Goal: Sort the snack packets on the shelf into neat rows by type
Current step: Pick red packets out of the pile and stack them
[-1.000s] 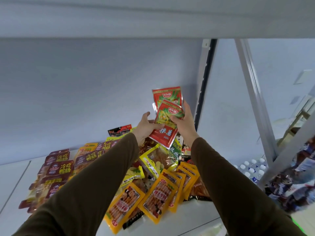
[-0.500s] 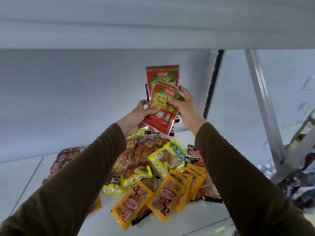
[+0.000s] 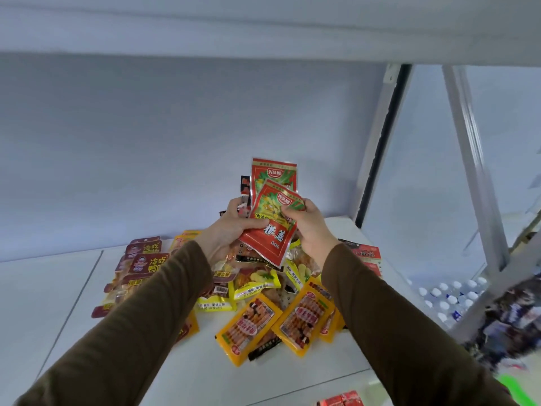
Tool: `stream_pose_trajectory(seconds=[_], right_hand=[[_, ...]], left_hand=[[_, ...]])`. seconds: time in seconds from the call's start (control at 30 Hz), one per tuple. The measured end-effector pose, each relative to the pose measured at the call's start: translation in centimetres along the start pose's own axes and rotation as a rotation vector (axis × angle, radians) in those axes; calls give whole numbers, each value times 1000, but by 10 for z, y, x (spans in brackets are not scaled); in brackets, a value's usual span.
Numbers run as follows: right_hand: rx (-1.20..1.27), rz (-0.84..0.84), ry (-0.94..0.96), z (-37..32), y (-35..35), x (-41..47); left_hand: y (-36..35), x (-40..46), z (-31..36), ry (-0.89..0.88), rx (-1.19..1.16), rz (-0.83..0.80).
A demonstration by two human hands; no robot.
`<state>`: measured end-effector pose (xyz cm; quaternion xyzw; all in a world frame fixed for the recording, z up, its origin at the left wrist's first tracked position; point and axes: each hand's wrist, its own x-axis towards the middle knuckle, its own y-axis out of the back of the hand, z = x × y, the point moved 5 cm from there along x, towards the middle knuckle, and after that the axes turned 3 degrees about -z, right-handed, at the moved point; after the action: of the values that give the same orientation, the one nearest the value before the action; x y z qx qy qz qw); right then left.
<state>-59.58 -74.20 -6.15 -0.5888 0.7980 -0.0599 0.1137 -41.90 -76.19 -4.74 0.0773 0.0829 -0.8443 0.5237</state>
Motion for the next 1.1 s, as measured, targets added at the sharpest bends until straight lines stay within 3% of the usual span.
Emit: stream_pose_trajectory(seconds=[0.17, 0.3, 0.7, 0.83, 0.9, 1.0, 1.1], right_hand=[[4, 58, -53, 28, -16, 2], [-20, 5, -90, 39, -26, -1], [-104, 165, 2, 43, -19, -7], [-1, 105, -26, 46, -21, -16], [47, 79, -33, 46, -25, -20], [80, 62, -27, 45, -30, -26], [100, 85, -35, 44, -28, -36]], left_hand=[[23, -7, -20, 87, -79, 163], [49, -11, -23, 125, 30, 203], [100, -11, -40, 36, 113, 449], [97, -21, -21, -112, 477, 641], [72, -26, -10, -204, 357, 473], [31, -33, -4, -172, 191, 170], [12, -37, -8, -142, 204, 91]])
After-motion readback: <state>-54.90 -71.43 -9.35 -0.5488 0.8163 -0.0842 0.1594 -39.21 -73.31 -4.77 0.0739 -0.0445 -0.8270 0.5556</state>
